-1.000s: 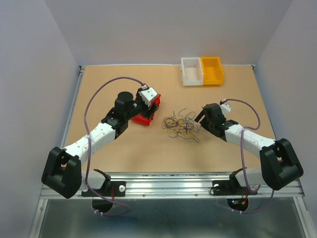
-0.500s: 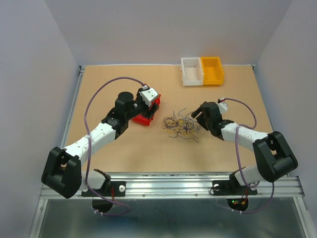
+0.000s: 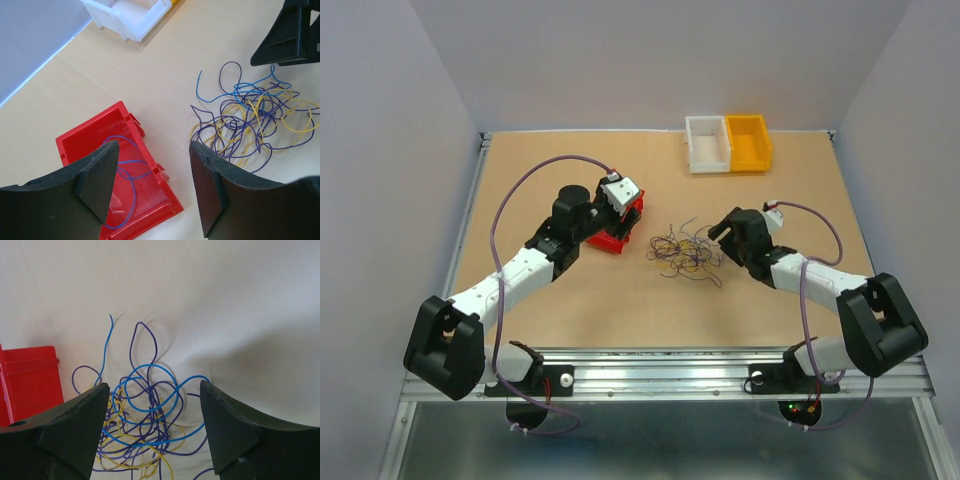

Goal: Untangle the cables

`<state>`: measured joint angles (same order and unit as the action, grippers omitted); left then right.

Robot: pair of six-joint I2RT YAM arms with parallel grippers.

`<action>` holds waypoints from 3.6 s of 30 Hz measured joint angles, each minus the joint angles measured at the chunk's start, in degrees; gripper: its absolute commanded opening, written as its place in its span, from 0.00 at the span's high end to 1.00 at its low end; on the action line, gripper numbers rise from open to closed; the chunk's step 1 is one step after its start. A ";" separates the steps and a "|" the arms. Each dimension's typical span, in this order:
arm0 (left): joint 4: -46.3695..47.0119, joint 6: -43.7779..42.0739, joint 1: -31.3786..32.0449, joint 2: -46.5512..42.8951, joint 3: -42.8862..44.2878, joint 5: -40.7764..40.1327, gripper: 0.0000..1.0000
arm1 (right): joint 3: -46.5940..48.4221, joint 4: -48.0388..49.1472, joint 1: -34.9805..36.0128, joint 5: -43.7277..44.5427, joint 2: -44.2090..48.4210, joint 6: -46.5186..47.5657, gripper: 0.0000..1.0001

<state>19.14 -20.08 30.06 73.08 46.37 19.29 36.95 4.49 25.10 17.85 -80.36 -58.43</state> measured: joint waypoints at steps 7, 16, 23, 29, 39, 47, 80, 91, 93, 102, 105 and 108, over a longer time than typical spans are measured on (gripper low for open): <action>0.00 -0.04 0.33 0.00 0.00 -0.02 0.31 | -1.01 -4.13 -0.02 7.50 8.52 -2.03 0.15; -0.02 -0.11 0.35 0.39 0.00 -0.87 0.30 | -3.85 -2.71 -0.02 1.73 9.09 -7.19 0.15; 0.00 -0.24 0.37 0.59 0.00 -1.40 0.30 | -6.08 1.27 0.09 -2.49 8.55 -10.01 0.16; -0.04 -0.26 0.59 1.07 0.00 -1.55 0.30 | -6.08 6.10 0.48 -3.34 3.91 -10.40 0.20; -0.04 -0.31 0.72 1.07 0.00 -1.55 0.30 | -6.05 13.40 0.50 -1.46 -1.81 -7.74 0.99; -0.02 -0.96 3.13 1.07 0.00 -1.66 0.30 | -7.23 15.78 0.79 0.31 8.22 -2.08 0.99; 6.99 2.03 18.73 28.00 16.74 4.42 0.36 | -12.09 21.66 7.63 -3.37 31.91 5.09 0.99; 8.50 6.03 18.73 29.92 18.43 6.03 1.00 | -12.83 21.62 7.65 -2.14 37.29 4.94 0.99; 8.50 6.21 18.71 29.88 18.43 6.29 1.00 | -13.38 21.53 7.65 -1.53 37.97 4.96 0.93; 6.67 9.31 16.83 22.08 18.38 9.33 1.00 | -17.44 22.05 7.63 2.03 38.66 9.53 0.18; 6.38 12.24 14.73 17.14 18.38 10.99 1.00 | -19.17 26.12 7.63 -2.40 36.39 14.80 0.12; 6.38 15.04 11.65 12.50 18.38 13.40 1.00 | -19.74 30.29 7.63 -7.67 32.33 18.25 0.11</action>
<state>25.52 -5.04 41.71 85.58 64.75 32.69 17.21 34.79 32.73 10.17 -48.03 -40.18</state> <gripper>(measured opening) 0.037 0.880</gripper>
